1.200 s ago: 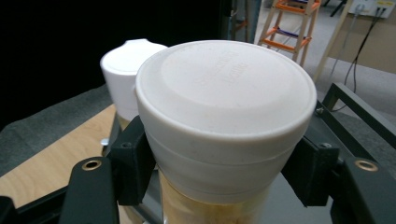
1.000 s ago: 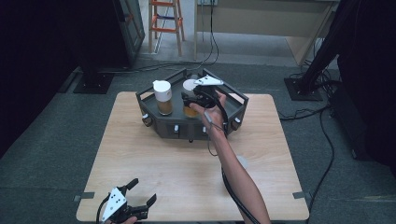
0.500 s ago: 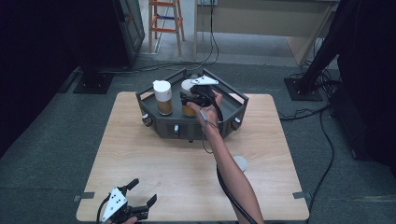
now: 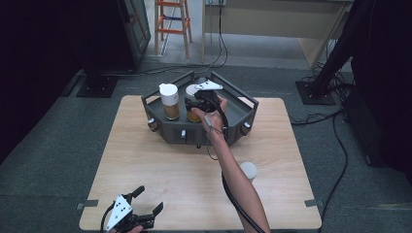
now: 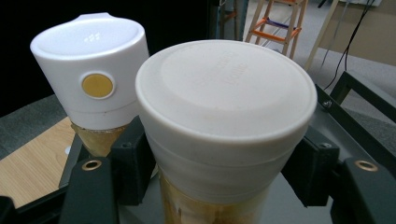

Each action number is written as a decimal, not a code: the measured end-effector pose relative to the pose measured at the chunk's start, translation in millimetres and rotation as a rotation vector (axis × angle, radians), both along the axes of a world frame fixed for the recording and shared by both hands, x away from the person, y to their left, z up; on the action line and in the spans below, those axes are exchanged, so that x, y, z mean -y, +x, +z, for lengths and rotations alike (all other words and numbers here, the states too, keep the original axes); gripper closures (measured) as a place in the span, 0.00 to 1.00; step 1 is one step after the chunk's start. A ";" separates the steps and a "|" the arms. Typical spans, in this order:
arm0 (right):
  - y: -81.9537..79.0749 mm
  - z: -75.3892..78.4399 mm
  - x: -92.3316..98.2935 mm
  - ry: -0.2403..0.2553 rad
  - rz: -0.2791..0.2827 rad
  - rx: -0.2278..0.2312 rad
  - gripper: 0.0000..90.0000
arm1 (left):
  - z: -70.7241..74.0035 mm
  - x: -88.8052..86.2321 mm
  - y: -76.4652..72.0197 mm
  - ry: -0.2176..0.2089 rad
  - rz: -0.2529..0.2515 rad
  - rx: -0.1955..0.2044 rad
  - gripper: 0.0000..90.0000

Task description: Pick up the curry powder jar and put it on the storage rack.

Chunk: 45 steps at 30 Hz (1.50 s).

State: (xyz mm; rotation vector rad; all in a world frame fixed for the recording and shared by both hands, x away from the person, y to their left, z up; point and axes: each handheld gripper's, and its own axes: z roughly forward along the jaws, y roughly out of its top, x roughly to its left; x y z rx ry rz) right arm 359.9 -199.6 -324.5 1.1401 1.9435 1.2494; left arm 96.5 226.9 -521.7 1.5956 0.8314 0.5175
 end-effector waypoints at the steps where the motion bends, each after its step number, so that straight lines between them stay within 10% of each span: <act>1: -0.1 -1.4 -0.5 0.003 -0.002 0.000 0.38 | 0.1 0.0 -0.1 0.000 0.000 0.000 0.08; 12: -0.6 -2.9 -0.7 0.012 -0.009 0.000 0.37 | 0.0 0.8 -0.7 -0.001 -0.001 0.001 0.08; 27: -17.3 4.6 6.7 0.066 -0.034 -0.016 0.04 | -0.2 0.9 -0.6 0.000 0.000 0.002 0.08; 45: -53.8 6.1 22.3 0.112 0.019 0.012 0.03 | -0.1 1.3 -1.0 -0.001 0.001 0.003 0.08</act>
